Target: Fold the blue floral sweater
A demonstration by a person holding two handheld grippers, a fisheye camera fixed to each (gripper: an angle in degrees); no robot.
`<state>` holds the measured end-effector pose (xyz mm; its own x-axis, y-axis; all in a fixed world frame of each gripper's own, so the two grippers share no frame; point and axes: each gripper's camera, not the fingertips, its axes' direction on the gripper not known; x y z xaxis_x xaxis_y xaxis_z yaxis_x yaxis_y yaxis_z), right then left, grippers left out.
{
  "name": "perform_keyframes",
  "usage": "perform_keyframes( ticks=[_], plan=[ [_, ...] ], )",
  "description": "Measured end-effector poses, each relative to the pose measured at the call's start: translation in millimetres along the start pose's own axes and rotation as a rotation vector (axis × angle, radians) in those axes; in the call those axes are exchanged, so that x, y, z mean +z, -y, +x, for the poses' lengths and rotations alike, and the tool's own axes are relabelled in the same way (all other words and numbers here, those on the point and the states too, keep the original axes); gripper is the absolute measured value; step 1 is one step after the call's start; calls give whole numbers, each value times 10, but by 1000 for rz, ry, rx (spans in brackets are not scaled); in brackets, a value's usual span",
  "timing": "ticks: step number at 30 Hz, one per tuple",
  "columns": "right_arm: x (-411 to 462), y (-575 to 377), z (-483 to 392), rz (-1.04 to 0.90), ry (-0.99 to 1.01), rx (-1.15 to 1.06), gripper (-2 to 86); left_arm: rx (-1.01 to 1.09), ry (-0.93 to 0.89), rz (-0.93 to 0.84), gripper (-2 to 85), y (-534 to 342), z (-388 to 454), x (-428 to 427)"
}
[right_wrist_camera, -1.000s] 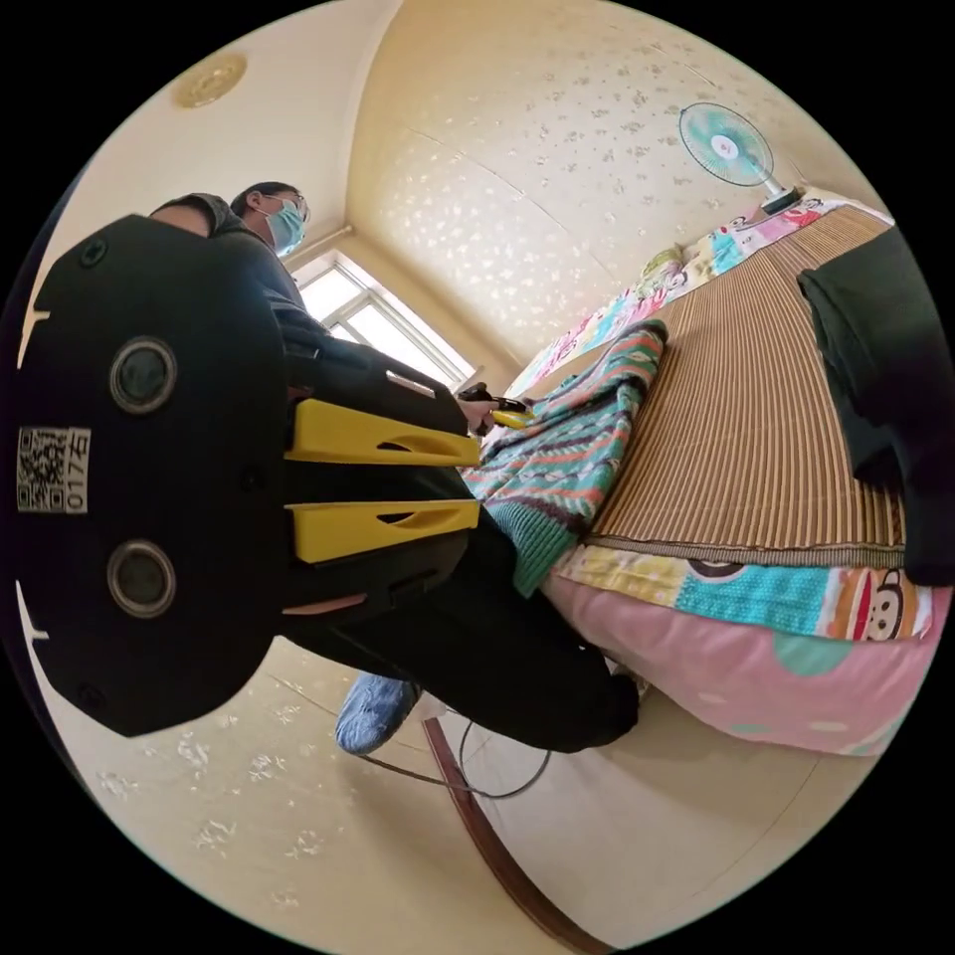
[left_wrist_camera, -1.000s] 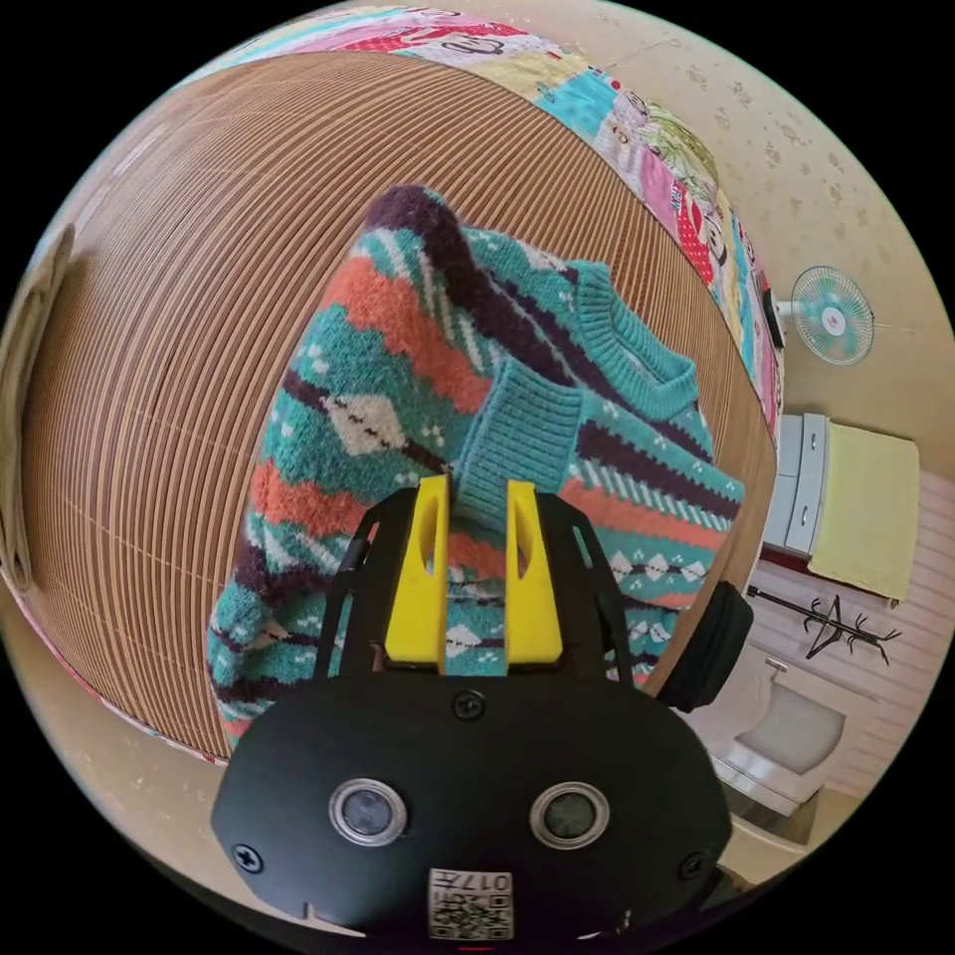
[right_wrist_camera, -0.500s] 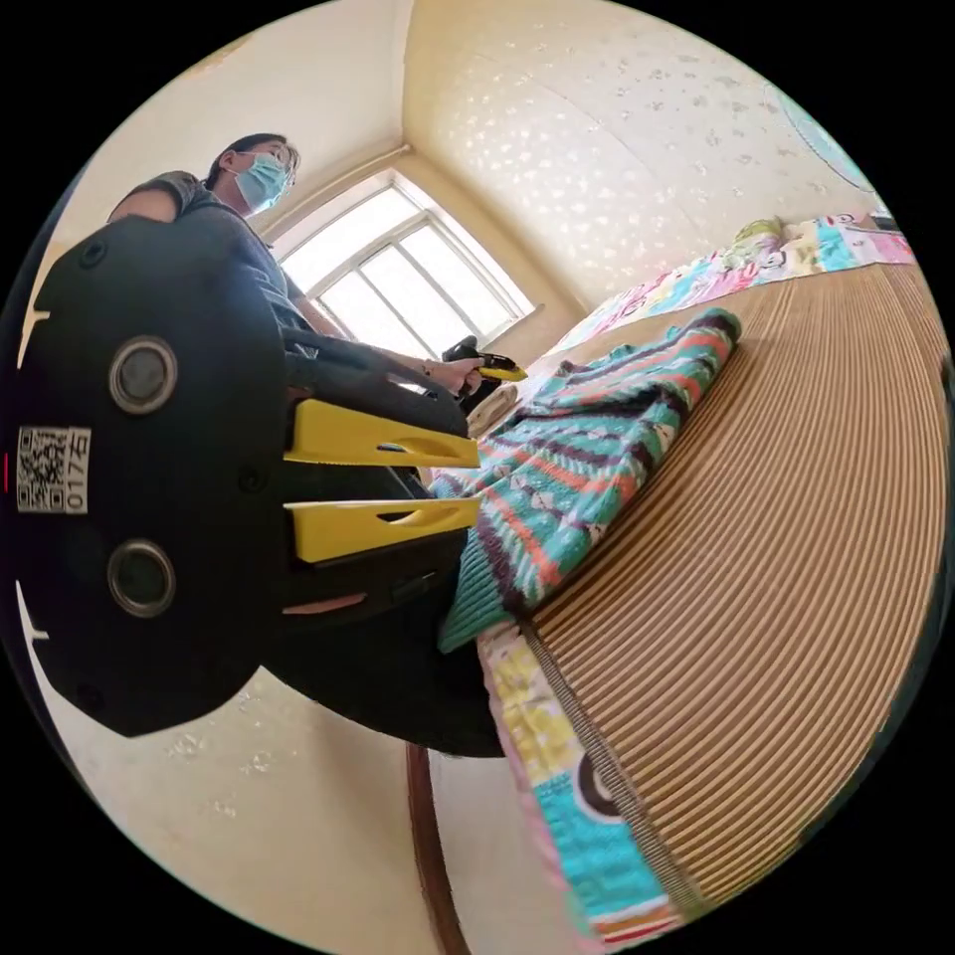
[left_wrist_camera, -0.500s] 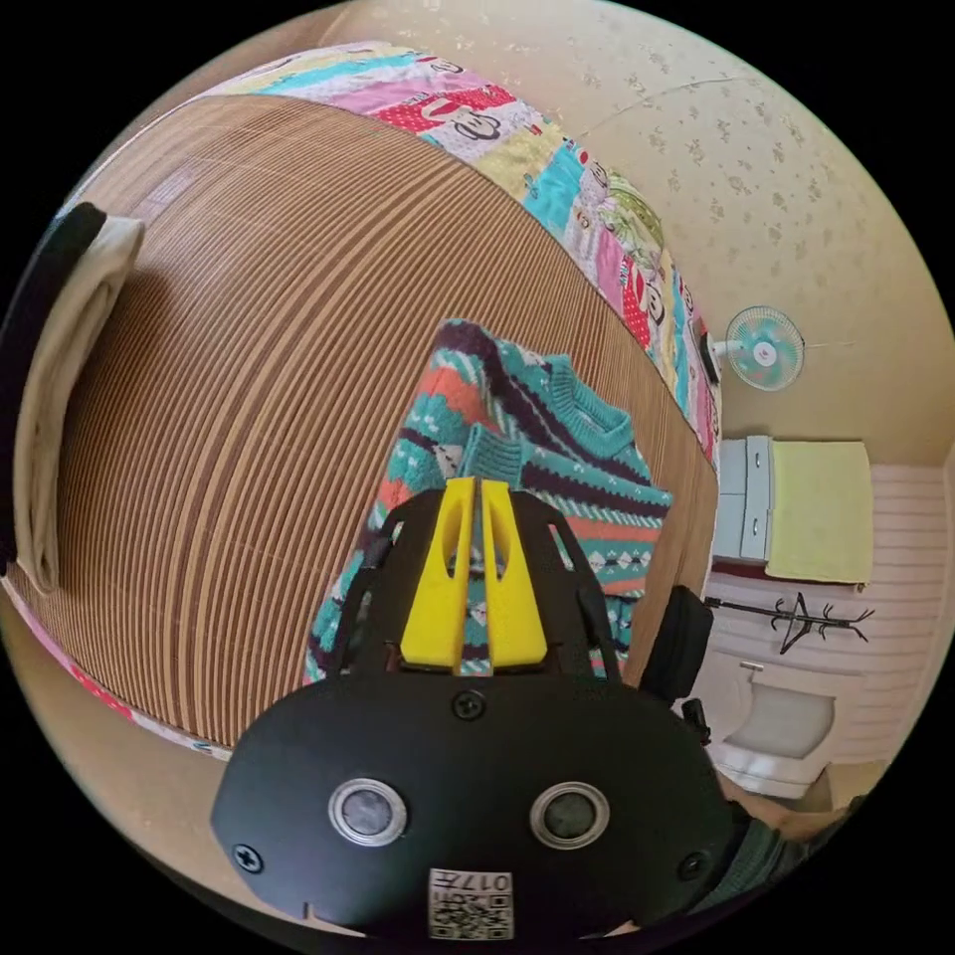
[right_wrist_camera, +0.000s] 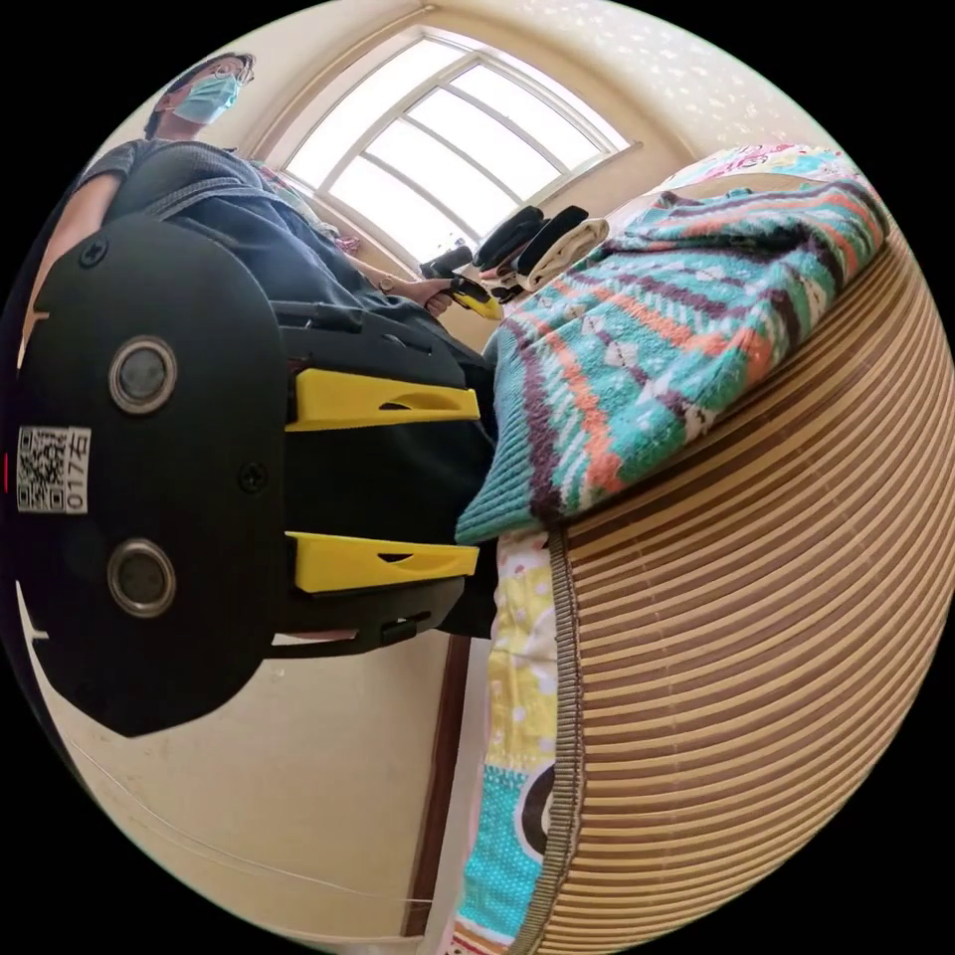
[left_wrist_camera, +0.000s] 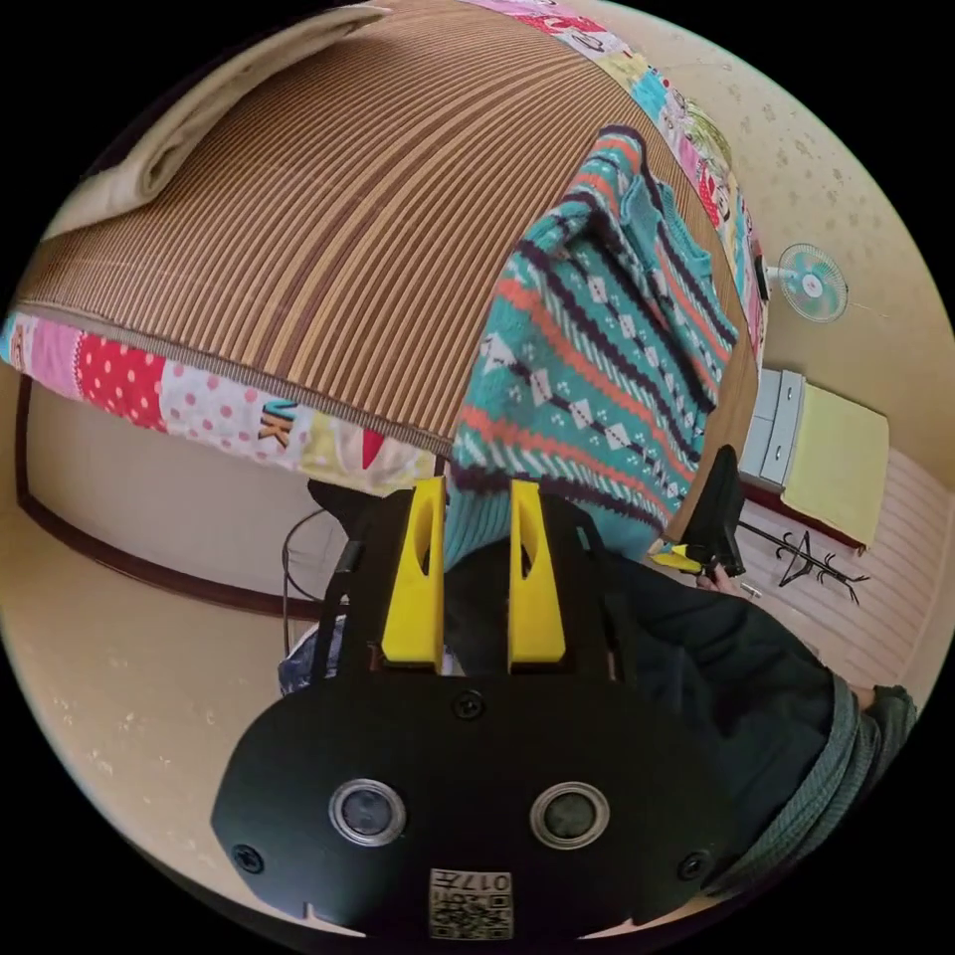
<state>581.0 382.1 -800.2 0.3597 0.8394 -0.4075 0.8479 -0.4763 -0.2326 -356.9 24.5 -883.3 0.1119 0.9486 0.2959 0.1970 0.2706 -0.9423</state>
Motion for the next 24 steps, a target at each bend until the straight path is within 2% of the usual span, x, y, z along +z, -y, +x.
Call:
perform_keyframes(
  ticks=[3,6,9,14,18,24],
  plan=[
    [22,24,125,-21,-7,16,167,70,113,-241,135,53,-29,279],
    [22,15,96,-33,-60,5,168,133,205,-292,145,234,6,304],
    [-52,-43,-9,-2,-93,-29,168,170,176,-304,142,578,11,234],
    [-216,-104,-50,18,-124,-59,169,170,22,-467,56,965,-78,109],
    [-249,-111,26,27,-152,-76,168,346,-283,-589,43,957,4,-323],
    [-58,3,141,-17,-113,-125,126,398,-533,-460,42,851,66,-1186]
  ],
)
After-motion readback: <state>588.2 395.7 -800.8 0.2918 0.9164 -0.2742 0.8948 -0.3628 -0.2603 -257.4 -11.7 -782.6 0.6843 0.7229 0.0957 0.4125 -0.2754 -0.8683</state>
